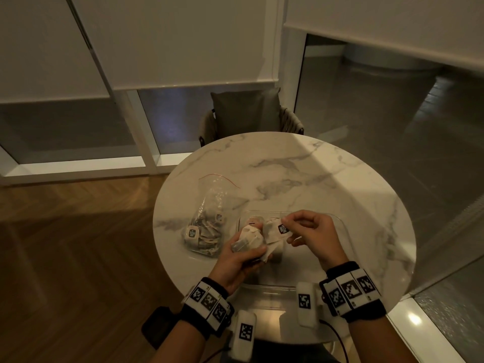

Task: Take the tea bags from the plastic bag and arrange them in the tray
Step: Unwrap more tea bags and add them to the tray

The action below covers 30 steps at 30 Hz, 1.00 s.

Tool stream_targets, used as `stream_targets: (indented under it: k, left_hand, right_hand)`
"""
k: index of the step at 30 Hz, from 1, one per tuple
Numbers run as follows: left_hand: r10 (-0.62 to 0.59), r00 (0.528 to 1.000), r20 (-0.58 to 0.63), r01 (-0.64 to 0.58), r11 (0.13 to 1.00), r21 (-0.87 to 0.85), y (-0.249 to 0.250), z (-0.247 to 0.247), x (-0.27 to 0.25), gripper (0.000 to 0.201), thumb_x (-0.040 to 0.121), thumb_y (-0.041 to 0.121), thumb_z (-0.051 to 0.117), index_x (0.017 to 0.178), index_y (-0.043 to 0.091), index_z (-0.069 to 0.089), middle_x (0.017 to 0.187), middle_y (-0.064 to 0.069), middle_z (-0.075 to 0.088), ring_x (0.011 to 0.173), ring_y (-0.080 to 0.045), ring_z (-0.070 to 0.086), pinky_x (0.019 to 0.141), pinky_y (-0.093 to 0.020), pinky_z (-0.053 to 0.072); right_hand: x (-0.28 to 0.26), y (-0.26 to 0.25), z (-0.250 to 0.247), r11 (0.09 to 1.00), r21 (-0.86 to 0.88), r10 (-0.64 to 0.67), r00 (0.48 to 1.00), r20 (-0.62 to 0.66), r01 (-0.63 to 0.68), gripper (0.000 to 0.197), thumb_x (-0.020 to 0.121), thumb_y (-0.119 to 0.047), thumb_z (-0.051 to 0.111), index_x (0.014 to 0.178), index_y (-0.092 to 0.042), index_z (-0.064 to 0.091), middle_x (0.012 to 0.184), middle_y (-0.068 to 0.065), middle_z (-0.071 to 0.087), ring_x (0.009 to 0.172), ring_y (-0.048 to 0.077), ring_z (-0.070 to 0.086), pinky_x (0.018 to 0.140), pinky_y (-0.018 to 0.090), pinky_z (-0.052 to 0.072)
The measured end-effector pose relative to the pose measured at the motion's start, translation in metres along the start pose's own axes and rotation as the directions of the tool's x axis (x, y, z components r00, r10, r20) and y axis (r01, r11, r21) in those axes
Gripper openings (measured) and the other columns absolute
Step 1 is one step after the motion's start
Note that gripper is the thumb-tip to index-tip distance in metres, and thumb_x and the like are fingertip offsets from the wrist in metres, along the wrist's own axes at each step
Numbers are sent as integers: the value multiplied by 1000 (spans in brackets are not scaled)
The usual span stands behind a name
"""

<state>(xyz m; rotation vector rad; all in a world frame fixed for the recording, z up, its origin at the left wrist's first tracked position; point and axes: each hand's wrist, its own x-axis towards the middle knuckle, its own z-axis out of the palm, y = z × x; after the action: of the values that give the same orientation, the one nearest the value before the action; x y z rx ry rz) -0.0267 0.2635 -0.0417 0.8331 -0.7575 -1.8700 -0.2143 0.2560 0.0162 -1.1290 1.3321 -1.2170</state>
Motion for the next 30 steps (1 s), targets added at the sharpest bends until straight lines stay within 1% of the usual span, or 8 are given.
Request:
stream_targets:
  k: [5, 9, 13, 19, 22, 26, 28, 30]
  left_hand:
    - [57, 997, -53, -55, 998, 37, 0, 7, -3, 50, 74, 3, 73, 122, 17, 66, 115, -12, 70, 95, -21, 68, 70, -30, 57]
    - [87, 995, -48, -82, 992, 96, -1, 9, -5, 42, 80, -3, 71, 116, 16, 67, 109, -6, 73, 94, -18, 70, 67, -27, 56]
    - [102, 994, -35, -96, 986, 137, 0, 11, -7, 38, 73, 1, 74, 110, 11, 70, 99, -10, 74, 86, -19, 71, 62, -26, 56]
    - [105, 993, -61, -97, 986, 133, -3, 11, -5, 19, 90, 6, 63, 108, 7, 70, 88, -10, 72, 72, -12, 67, 55, -22, 51]
    - [107, 993, -56, -97, 983, 155, -3, 10, -6, 26, 84, 13, 69, 109, 6, 70, 90, -9, 72, 75, -12, 67, 56, -22, 50]
    - [108, 993, -40, -98, 976, 192, -1, 11, -8, 47, 67, 5, 79, 114, 3, 70, 97, -11, 74, 83, -16, 70, 60, -23, 53]
    - [121, 992, -45, -110, 975, 194, -2, 13, -9, 44, 69, 0, 78, 112, 4, 70, 94, -10, 75, 81, -16, 70, 60, -23, 53]
    - [147, 987, -59, -133, 974, 185, -3, 13, -9, 43, 70, -3, 81, 111, 3, 71, 89, -9, 74, 77, -14, 69, 57, -22, 52]
  right_hand:
    - [-4, -5, -2, 998, 22, 61, 998, 25, -61, 14, 88, -16, 71, 88, -3, 66, 76, 13, 73, 46, 24, 63, 42, 24, 47]
    - [-5, -1, 0, 999, -28, 48, 998, 34, -47, 12, 84, -11, 74, 87, 0, 69, 73, 17, 73, 47, 22, 65, 44, 22, 50]
    - [-4, 0, 1, 998, -58, 25, 999, 31, -23, 14, 80, -7, 77, 88, 3, 71, 70, 17, 73, 46, 24, 66, 45, 22, 52]
    - [-6, 1, -1, 998, -64, 19, 999, 27, -18, 15, 79, -7, 78, 89, 4, 72, 68, 17, 73, 47, 24, 67, 45, 21, 52]
    - [-5, 1, -2, 998, -52, 20, 1000, 13, -20, 15, 79, -5, 77, 89, 5, 72, 68, 17, 73, 45, 22, 66, 44, 21, 52]
    - [-5, 1, -2, 999, -41, 18, 1000, -5, -18, 15, 78, -6, 79, 90, 0, 74, 66, 15, 72, 45, 21, 66, 45, 21, 53]
    - [-7, 0, 0, 999, -37, 14, 1000, 15, -13, 18, 75, -6, 81, 92, -3, 73, 64, 17, 71, 47, 23, 67, 49, 23, 54]
    - [-8, 0, 1, 1000, -21, 20, 999, 40, -19, 23, 72, -2, 82, 94, -3, 73, 67, 24, 69, 50, 25, 68, 53, 24, 56]
